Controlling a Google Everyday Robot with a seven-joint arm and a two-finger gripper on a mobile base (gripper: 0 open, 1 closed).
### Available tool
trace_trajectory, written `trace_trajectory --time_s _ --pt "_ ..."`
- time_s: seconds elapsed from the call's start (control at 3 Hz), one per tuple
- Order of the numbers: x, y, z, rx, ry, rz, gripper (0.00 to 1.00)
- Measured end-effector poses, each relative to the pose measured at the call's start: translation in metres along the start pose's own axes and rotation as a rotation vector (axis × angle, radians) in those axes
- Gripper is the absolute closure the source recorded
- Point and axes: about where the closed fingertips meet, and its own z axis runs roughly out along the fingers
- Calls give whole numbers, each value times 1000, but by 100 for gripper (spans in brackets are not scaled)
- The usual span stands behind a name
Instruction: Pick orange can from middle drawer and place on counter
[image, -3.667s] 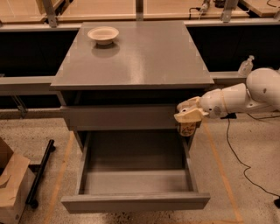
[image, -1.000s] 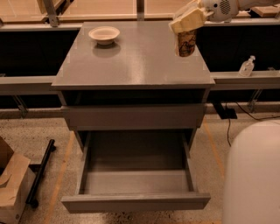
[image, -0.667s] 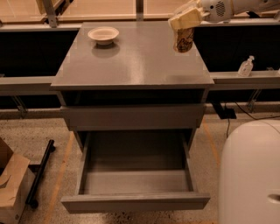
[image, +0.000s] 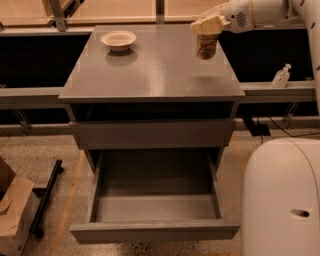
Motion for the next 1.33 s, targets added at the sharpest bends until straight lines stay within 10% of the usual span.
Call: trace_trajectory --time_s 0.33,1.33 --pt "15 -14 13 25 -5 30 100" --pt "67 -29 30 30 30 195 35"
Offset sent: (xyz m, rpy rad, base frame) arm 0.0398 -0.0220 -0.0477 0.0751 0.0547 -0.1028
